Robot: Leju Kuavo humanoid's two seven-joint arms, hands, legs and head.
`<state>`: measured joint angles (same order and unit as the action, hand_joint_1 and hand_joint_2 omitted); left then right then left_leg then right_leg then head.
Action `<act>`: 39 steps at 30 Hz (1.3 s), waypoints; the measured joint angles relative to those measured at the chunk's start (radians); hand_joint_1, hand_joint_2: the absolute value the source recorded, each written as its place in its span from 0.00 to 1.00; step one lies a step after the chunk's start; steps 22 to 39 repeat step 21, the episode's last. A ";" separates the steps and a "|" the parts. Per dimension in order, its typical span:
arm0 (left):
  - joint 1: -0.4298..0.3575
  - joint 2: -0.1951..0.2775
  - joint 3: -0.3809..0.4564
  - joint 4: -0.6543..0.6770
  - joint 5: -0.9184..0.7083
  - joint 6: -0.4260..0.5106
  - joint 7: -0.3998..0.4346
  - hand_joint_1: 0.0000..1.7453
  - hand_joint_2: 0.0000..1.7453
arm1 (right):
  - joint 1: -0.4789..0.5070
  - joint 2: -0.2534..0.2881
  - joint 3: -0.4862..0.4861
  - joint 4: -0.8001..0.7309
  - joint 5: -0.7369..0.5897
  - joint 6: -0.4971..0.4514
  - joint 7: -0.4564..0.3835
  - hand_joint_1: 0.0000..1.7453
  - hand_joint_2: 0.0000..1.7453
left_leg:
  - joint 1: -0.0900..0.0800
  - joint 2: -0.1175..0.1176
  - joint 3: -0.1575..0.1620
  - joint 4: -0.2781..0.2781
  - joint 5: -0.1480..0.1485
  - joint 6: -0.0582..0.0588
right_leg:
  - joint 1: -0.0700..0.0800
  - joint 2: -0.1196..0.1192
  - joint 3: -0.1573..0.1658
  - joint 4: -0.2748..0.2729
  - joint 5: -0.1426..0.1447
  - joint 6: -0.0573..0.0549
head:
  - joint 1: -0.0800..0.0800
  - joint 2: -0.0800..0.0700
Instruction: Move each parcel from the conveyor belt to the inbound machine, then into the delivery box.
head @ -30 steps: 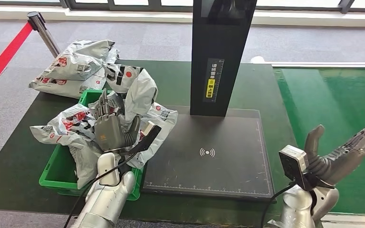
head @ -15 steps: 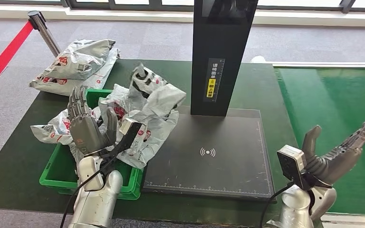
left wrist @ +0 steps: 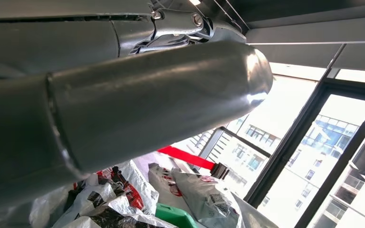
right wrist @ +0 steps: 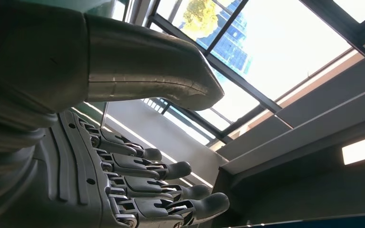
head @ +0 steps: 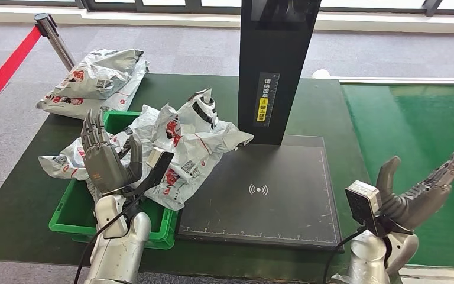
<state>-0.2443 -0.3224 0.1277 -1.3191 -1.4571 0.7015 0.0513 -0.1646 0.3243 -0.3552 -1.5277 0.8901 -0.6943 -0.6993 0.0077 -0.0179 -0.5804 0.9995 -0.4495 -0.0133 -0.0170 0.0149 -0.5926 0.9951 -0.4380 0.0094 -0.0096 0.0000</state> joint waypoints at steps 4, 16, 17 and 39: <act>0.000 0.000 0.000 0.000 -0.006 0.000 0.002 0.00 0.00 | 0.000 0.000 0.000 0.000 0.000 0.000 0.000 0.00 1.00 | 0.000 0.000 0.000 0.000 0.000 0.000 | 0.000 0.000 0.000 0.000 0.000 0.000 | 0.000 0.000; 0.000 0.000 0.000 -0.001 -0.006 0.000 0.003 0.00 0.00 | 0.000 0.000 0.000 0.000 -0.001 0.000 0.000 0.00 1.00 | 0.000 0.000 0.000 0.000 0.000 0.000 | 0.000 0.000 0.000 0.000 0.000 0.000 | 0.000 0.000; 0.000 0.000 0.000 -0.001 -0.006 0.000 0.003 0.00 0.00 | 0.000 0.000 0.000 0.000 -0.001 0.000 0.000 0.00 1.00 | 0.000 0.000 0.000 0.000 0.000 0.000 | 0.000 0.000 0.000 0.000 0.000 0.000 | 0.000 0.000; 0.000 0.000 0.000 -0.002 -0.006 0.000 0.003 0.00 0.00 | 0.000 0.000 0.000 0.000 -0.001 0.000 0.000 0.00 1.00 | 0.000 0.000 0.000 0.000 0.000 0.000 | 0.000 0.000 0.000 0.000 0.000 0.000 | 0.000 0.000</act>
